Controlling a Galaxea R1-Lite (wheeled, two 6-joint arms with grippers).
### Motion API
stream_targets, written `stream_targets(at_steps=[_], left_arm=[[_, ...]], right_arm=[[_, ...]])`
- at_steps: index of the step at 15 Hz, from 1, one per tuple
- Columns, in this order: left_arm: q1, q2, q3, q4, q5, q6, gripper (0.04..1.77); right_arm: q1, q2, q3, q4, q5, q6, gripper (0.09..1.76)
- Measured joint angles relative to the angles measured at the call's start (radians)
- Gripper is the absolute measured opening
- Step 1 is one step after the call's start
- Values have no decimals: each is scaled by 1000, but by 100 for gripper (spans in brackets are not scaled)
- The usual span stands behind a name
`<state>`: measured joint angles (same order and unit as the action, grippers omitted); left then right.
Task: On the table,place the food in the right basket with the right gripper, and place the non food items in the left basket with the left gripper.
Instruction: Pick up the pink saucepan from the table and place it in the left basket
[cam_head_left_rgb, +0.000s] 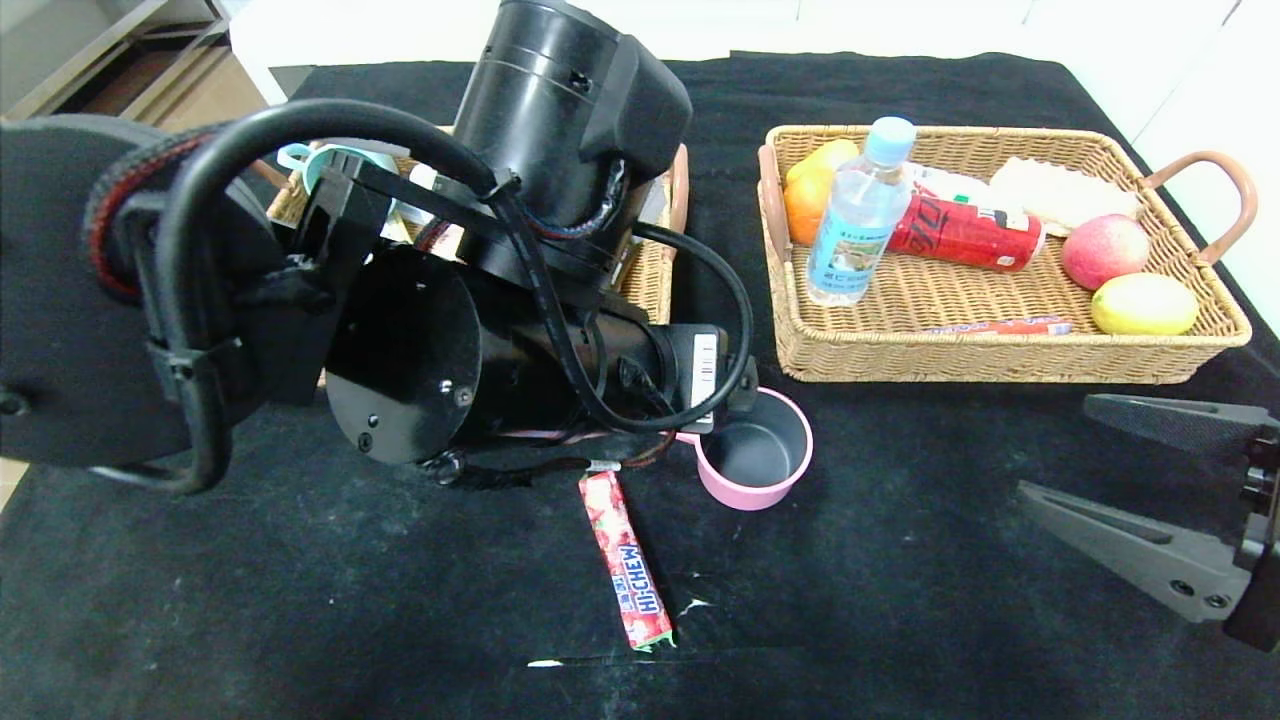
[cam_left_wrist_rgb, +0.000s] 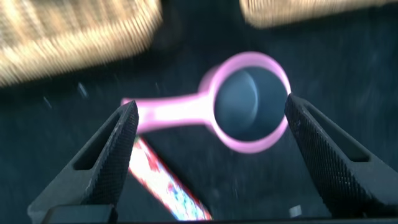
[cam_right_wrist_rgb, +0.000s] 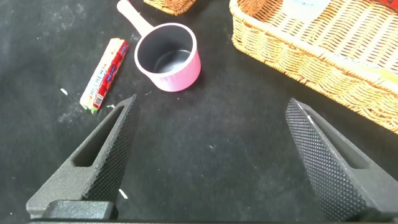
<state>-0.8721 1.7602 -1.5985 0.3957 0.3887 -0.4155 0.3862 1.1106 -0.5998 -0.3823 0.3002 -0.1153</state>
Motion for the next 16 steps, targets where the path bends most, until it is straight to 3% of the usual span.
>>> stream_targets(at_steps=[5,12,16], left_arm=[[-43,75,-186,290,4,-193,170],[-59,163,-223,309,20,-317,171],[-59,190,-230,302,57,-366,171]], right_arm=[[0,0,1,0,0,0,171],[0,0,1,0,0,0,171],[0,0,-1,0,-1,0,171]])
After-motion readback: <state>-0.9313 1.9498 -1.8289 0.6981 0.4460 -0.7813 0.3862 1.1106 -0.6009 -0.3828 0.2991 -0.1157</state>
